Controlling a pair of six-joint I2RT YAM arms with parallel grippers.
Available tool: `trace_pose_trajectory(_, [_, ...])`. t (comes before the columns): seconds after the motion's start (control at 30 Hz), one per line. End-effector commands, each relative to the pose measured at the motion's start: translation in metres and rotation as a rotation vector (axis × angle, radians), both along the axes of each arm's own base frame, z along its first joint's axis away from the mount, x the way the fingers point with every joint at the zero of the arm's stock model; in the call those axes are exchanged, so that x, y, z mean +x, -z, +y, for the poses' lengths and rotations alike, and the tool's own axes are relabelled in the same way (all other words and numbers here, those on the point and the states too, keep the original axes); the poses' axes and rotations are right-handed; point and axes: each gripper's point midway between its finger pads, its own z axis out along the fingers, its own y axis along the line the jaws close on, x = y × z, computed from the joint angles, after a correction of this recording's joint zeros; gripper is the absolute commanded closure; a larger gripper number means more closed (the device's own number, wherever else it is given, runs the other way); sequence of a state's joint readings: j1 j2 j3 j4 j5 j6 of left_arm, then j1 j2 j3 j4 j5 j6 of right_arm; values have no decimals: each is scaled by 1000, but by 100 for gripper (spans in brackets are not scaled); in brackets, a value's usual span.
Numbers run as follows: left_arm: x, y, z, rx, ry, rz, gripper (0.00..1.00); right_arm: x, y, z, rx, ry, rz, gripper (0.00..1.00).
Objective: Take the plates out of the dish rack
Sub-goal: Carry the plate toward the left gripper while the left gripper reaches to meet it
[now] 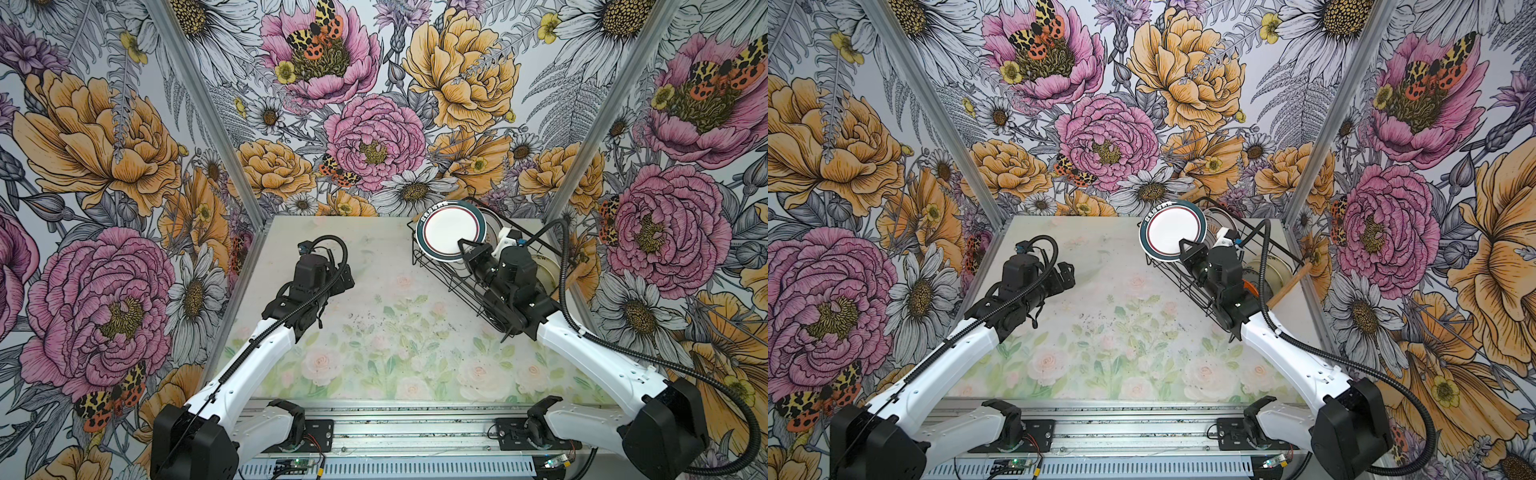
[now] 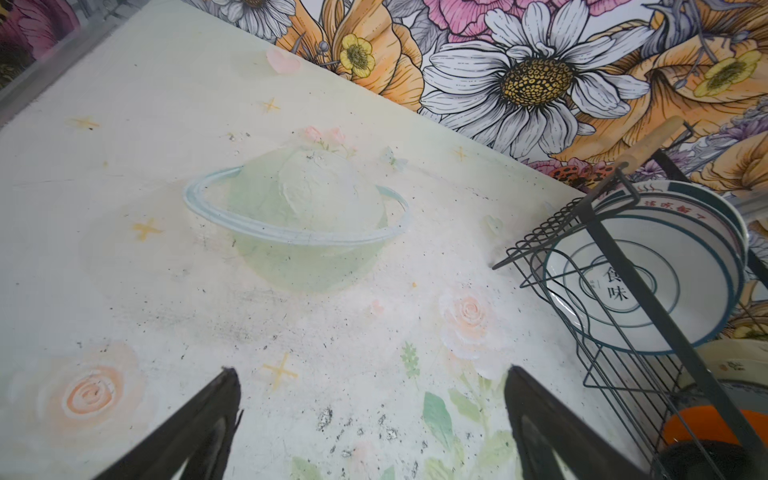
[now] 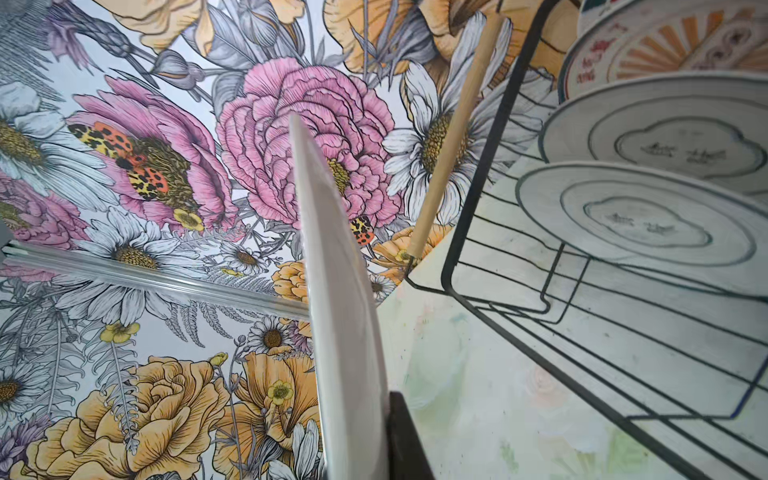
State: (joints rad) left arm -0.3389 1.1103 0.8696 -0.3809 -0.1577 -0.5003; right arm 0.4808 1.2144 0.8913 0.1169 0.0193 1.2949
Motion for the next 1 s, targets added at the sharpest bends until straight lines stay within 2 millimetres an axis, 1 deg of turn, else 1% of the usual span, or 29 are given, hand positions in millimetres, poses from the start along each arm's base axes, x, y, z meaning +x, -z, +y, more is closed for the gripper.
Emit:
trace_pose_trajectory(0.0, [-4,-8,-18,-91,76,-8,1,-1,-8,36,103,-94,41,100])
trace_pose_trajectory(0.17, [-11,-25,-31,-155,152,-40,1,4,5,74,123,-197,74,100])
trace_pose_trajectory(0.27, [-13,-39,-42,-266,238,-73,1,5,6,98,129,-273,84,100])
trace_pose_trajectory(0.37, [-15,-47,-50,-343,297,-81,1,6,4,118,145,-334,85,100])
trace_pose_trajectory(0.47, [-13,-47,-50,-356,305,-76,1,6,4,133,167,-373,83,100])
trace_pose_trajectory(0.53, [-11,-44,-46,-363,293,-68,1,5,2,143,177,-404,77,100])
trace_pose_trajectory(0.63, [-6,-44,-43,-427,295,-68,1,4,-3,159,233,-451,59,100])
trace_pose_trajectory(0.77, [0,-50,-38,-524,294,-99,1,3,-5,177,267,-499,49,100])
trace_pose_trajectory(0.97, [6,-65,-31,-570,274,-161,1,4,-5,193,268,-536,41,100])
